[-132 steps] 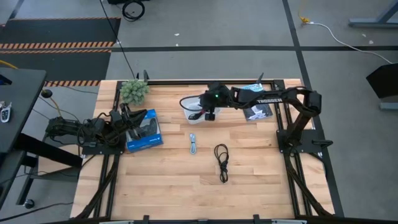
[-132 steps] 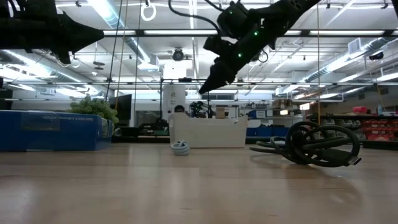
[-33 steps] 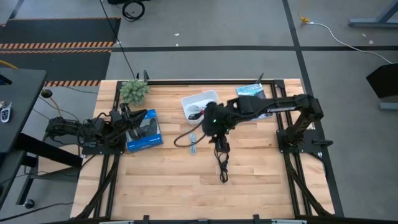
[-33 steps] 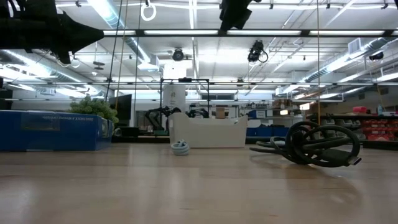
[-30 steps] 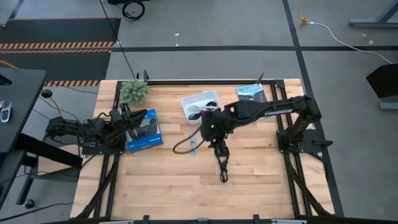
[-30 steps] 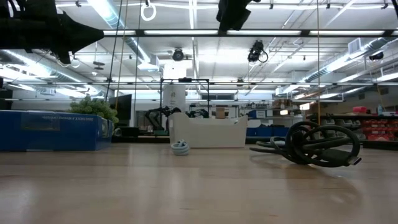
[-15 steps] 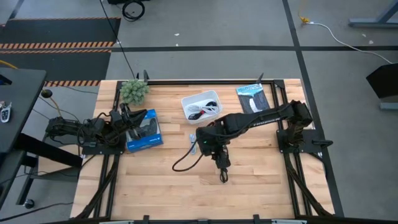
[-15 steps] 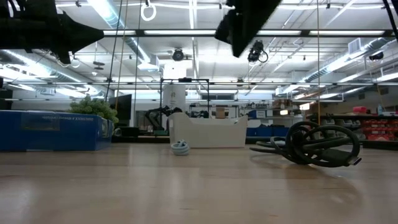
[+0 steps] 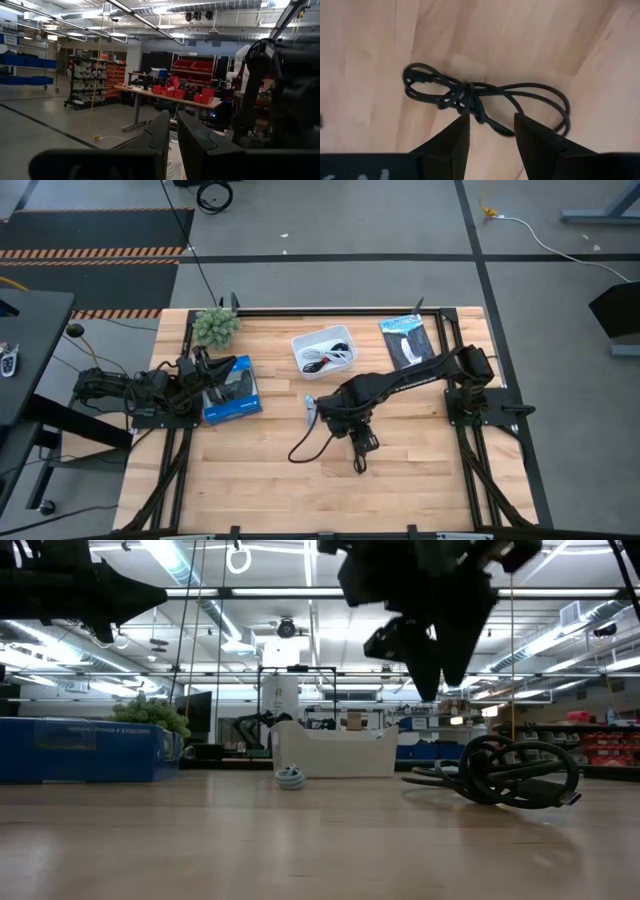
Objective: Pick and place USB-C Cables
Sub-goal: Put the black USB cable into the white bin
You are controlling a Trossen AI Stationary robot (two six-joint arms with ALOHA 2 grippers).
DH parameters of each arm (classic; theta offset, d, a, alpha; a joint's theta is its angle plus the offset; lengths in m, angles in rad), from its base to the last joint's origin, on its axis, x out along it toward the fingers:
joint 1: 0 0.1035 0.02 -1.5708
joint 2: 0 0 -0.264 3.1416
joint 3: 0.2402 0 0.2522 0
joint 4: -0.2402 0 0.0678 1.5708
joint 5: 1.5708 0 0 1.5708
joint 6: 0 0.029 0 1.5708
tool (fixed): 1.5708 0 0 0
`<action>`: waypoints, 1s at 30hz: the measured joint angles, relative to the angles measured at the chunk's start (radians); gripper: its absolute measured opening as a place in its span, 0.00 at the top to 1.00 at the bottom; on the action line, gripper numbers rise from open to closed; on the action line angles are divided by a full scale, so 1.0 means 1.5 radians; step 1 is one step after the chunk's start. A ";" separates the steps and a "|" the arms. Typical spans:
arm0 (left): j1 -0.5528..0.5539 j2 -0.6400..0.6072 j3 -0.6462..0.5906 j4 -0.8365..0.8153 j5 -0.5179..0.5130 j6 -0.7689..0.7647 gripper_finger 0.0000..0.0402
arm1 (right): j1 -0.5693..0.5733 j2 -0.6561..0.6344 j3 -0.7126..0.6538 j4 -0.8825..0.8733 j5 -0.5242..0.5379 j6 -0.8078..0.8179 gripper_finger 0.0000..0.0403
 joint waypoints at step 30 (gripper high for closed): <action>0.000 0.000 0.000 0.000 0.000 0.000 0.89 | 0.080 -0.003 -0.238 0.202 0.146 -0.231 0.60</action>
